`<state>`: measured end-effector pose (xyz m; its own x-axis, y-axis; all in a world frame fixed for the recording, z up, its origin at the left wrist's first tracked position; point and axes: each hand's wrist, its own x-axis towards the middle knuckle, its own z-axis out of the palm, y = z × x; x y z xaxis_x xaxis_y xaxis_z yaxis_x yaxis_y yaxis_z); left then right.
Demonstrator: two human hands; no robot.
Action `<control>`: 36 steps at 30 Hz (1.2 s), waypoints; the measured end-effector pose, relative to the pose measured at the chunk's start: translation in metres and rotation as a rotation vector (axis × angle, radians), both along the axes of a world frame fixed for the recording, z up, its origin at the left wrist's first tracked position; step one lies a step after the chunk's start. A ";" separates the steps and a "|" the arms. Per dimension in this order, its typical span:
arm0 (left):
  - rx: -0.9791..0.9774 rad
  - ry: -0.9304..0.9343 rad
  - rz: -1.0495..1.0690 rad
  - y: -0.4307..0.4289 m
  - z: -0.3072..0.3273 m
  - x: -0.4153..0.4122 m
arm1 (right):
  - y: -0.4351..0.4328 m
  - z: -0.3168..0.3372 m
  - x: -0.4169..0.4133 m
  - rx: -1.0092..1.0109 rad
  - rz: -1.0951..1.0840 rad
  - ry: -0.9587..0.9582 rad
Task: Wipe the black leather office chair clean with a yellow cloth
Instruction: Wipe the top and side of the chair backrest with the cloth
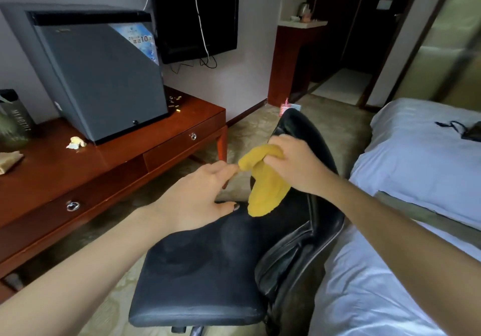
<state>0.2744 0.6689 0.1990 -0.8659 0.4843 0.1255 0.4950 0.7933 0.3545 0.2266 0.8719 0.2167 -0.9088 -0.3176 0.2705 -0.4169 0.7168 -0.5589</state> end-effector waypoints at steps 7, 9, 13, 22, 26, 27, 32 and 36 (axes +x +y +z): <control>-0.196 -0.109 -0.167 0.133 0.001 -0.067 | 0.117 0.032 -0.094 0.044 -0.115 0.211; -0.252 -0.186 -0.184 0.165 -0.007 -0.082 | 0.140 0.029 -0.117 0.084 -0.122 0.231; -0.290 -0.211 -0.198 0.198 -0.029 -0.098 | 0.161 0.005 -0.153 0.141 -0.063 0.199; -0.305 -0.124 -0.152 0.207 -0.035 -0.109 | 0.148 -0.045 -0.192 0.205 0.062 0.042; -0.355 -0.031 -0.190 0.211 -0.040 -0.128 | 0.152 -0.046 -0.205 0.183 0.057 0.032; -0.360 -0.012 -0.195 0.211 -0.041 -0.135 | 0.155 -0.045 -0.206 0.198 0.065 0.016; -0.380 0.095 -0.328 0.208 -0.038 -0.176 | 0.168 -0.047 -0.216 0.212 0.060 -0.073; -0.350 0.145 -0.349 0.203 -0.047 -0.203 | 0.164 -0.049 -0.239 0.241 0.073 -0.081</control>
<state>0.0719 0.8720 0.1524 -0.6309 0.7758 0.0112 0.7759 0.6309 0.0058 -0.0129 1.0357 0.1680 -0.8968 -0.4293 0.1068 -0.4332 0.8030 -0.4093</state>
